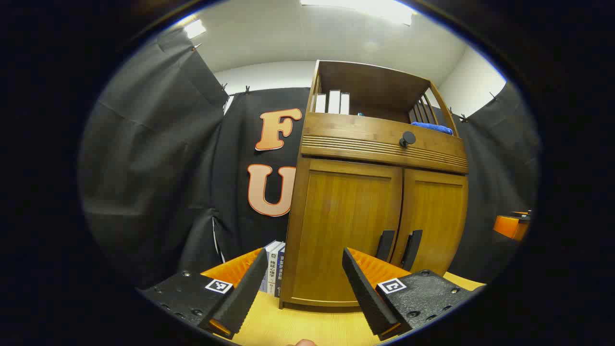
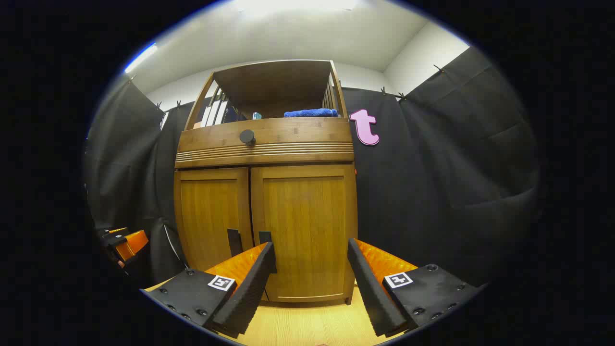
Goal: Open the right door of the double-door shoe cabinet with the right hand, and open the left door with the left hand.
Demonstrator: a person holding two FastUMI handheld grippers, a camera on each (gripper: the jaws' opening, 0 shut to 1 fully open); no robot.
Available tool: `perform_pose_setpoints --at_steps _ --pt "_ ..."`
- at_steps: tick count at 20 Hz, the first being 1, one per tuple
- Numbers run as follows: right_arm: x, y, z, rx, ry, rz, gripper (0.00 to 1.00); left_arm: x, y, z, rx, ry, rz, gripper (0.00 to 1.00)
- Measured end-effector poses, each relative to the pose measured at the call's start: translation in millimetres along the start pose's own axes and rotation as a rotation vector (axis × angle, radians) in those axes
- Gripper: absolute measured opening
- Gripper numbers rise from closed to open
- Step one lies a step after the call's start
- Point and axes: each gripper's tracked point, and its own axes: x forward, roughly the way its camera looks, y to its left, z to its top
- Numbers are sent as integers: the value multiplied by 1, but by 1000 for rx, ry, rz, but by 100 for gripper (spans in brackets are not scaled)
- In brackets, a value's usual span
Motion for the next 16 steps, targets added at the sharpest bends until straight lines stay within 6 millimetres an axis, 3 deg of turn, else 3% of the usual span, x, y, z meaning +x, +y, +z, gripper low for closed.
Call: perform_pose_setpoints --at_steps 5,8,9,10,11,16 --pt "5 -3 -2 5 7 -9 100 2 2 -1 5 -2 7 94" --pt "6 -3 -2 3 3 -12 94 4 4 -2 4 2 13 95" --pt "5 -3 -1 0 2 -13 97 4 4 -3 5 4 13 95" --pt "6 -2 -1 0 2 -12 94 4 4 -3 5 5 14 95" --pt "5 -2 -2 2 3 -11 98 4 4 -2 4 5 15 93" --pt "6 -3 -3 9 5 -16 97 3 4 -1 11 -1 14 92"
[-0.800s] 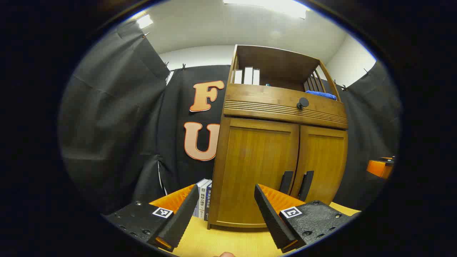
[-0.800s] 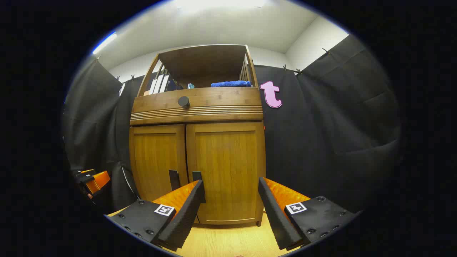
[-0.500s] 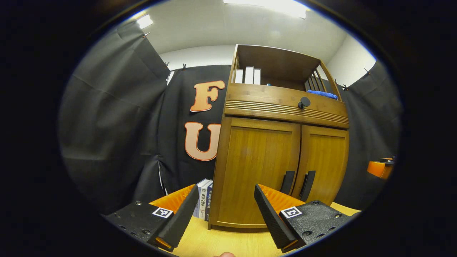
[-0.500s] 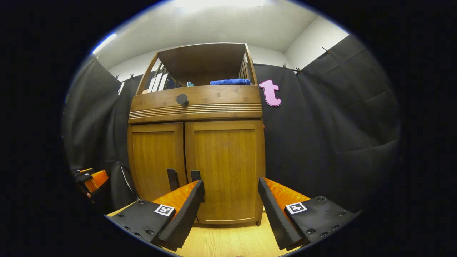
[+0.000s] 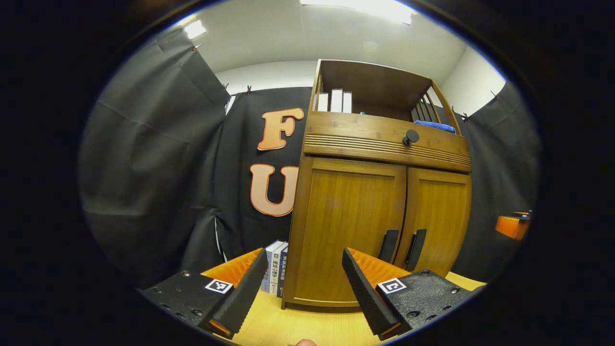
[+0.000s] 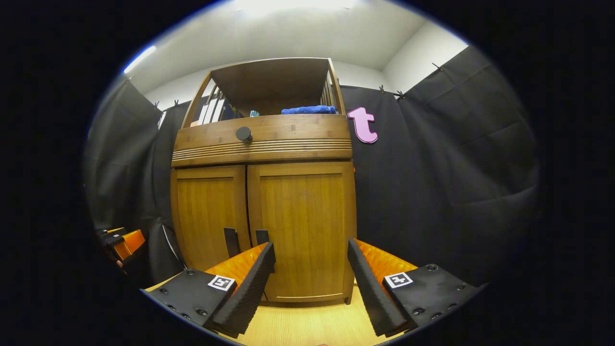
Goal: Open the right door of the double-door shoe cabinet with the right hand, and open the left door with the left hand.
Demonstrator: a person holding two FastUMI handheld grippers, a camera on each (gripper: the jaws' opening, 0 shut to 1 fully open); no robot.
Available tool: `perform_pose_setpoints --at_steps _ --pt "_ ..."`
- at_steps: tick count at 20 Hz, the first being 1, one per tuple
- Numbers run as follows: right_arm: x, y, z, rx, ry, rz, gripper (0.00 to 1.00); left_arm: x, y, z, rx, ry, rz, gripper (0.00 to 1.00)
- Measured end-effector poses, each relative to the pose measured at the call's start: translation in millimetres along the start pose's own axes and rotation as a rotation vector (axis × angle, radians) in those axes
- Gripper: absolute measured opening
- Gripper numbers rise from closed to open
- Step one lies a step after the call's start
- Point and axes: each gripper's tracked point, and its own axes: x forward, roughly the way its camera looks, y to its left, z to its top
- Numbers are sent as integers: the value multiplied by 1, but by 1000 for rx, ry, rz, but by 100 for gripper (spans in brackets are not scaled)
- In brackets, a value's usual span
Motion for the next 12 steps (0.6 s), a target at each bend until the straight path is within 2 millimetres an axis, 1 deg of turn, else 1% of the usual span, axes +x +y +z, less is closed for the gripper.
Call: perform_pose_setpoints --at_steps 3,4,5,7,8,9,10,11,12 --pt "-2 0 -2 2 0 0 98 -1 0 0 1 -1 -1 91" --pt "-2 -1 -1 2 0 0 98 -1 0 -1 2 1 0 94" --pt "-4 -1 -1 2 -1 0 98 -2 -1 -1 3 1 -1 95" --pt "-4 -1 -1 3 0 -2 98 -2 -1 1 5 -2 -2 95" --pt "-2 -1 -2 4 1 0 97 -2 -1 2 6 -4 -2 92" --pt "-4 -1 -2 4 1 1 97 -2 -2 3 7 -8 -3 95" --pt "-4 0 -1 3 0 1 97 -3 -1 4 7 -10 -3 92" --pt "-5 -1 0 2 -2 1 98 -4 -2 4 7 -11 -5 92" --pt "-5 -1 1 2 -2 1 98 -4 -3 4 7 -12 -7 95"
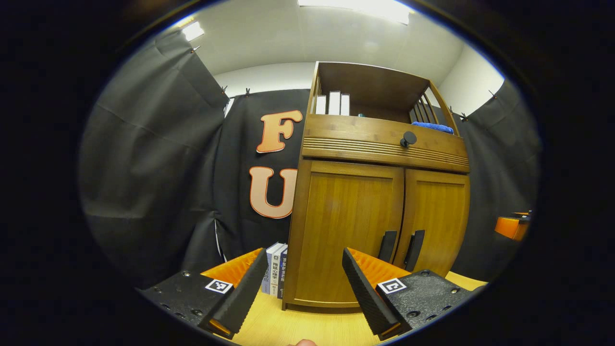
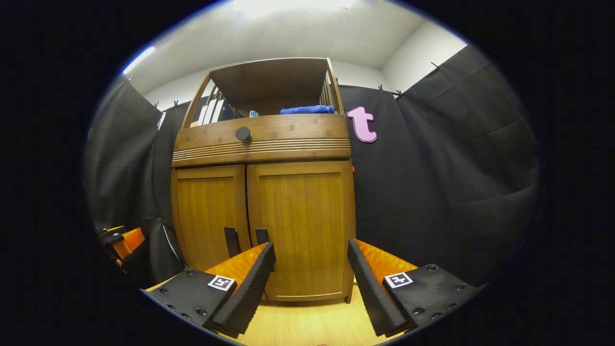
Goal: Open the right door of the double-door shoe cabinet with the right hand, and open the left door with the left hand.
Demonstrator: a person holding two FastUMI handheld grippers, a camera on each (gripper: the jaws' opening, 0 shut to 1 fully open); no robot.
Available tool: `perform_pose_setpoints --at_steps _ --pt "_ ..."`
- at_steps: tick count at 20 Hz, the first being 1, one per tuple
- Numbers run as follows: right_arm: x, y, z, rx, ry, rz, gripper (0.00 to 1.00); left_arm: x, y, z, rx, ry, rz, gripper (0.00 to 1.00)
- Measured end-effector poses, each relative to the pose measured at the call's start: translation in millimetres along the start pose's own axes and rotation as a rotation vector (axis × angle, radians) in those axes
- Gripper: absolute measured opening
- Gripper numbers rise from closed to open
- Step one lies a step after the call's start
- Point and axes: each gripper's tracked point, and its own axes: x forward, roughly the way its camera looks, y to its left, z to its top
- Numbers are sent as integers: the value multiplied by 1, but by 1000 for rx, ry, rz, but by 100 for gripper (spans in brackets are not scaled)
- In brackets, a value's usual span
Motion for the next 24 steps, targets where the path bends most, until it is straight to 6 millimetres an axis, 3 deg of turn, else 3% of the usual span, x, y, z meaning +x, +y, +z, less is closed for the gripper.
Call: perform_pose_setpoints --at_steps 2,6,8,12,15,16,18,22,24 --pt "-1 3 -1 4 1 5 98 0 0 0 2 1 0 92" --pt "1 15 -3 -4 11 33 100 0 -3 -4 1 6 -5 95" --pt "6 23 1 -18 4 47 97 -1 -2 -2 5 -1 -4 91" --pt "24 36 9 -44 -13 60 97 -3 0 1 6 -12 -1 95" --pt "50 56 15 -37 -18 86 94 -5 5 1 7 -10 11 95" --pt "61 63 16 -35 -23 94 100 -5 7 0 3 -8 16 91" --pt "81 82 19 -33 -32 122 98 -7 6 2 -8 -4 13 91" --pt "124 111 2 -27 -21 166 94 -16 9 5 9 -13 17 98" --pt "147 119 -8 -10 -18 177 98 -22 10 6 14 -18 17 92"
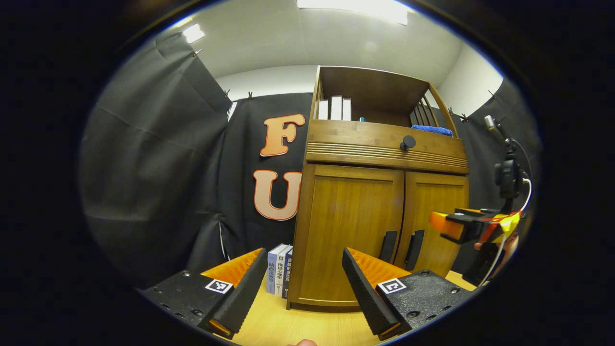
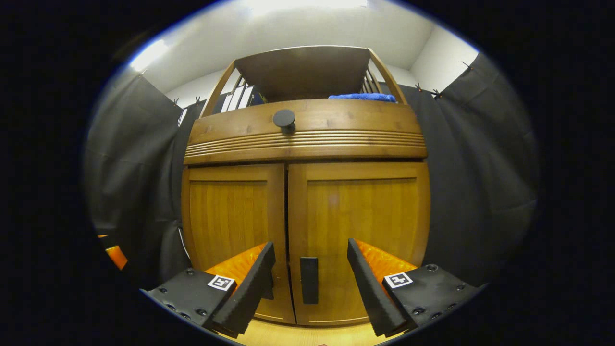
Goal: Open the right door of the double-door shoe cabinet with the right hand, and open the left door with the left hand.
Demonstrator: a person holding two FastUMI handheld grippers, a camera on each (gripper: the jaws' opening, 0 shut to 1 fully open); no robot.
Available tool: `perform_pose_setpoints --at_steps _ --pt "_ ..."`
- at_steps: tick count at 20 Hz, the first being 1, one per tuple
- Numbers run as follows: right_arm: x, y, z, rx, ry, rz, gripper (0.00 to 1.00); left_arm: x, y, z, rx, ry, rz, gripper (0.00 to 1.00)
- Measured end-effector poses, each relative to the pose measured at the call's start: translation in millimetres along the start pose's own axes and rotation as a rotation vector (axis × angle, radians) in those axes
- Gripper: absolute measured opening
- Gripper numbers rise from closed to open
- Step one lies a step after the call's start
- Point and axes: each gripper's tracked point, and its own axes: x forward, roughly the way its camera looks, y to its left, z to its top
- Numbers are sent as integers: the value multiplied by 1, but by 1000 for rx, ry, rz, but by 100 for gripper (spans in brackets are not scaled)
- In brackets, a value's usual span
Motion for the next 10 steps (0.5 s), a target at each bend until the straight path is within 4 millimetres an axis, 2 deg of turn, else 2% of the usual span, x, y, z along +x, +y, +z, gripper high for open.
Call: perform_pose_setpoints --at_steps 1,2,6,8,9,10 --pt "12 0 -5 8 3 0 94 -2 -1 2 1 -3 -2 95" --pt "25 -1 -13 10 16 -5 98 -4 0 3 4 -7 -2 92" --pt "60 -8 -41 -11 62 -48 94 -9 -1 5 20 -17 -3 95" --pt "69 -12 -59 -19 97 -54 94 -12 -3 5 22 -18 -8 94" --pt "74 -13 -68 -19 119 -59 98 -12 -4 4 26 -17 -9 93" --pt "77 -11 -73 -9 140 -63 94 -13 -3 2 31 -13 -6 93"
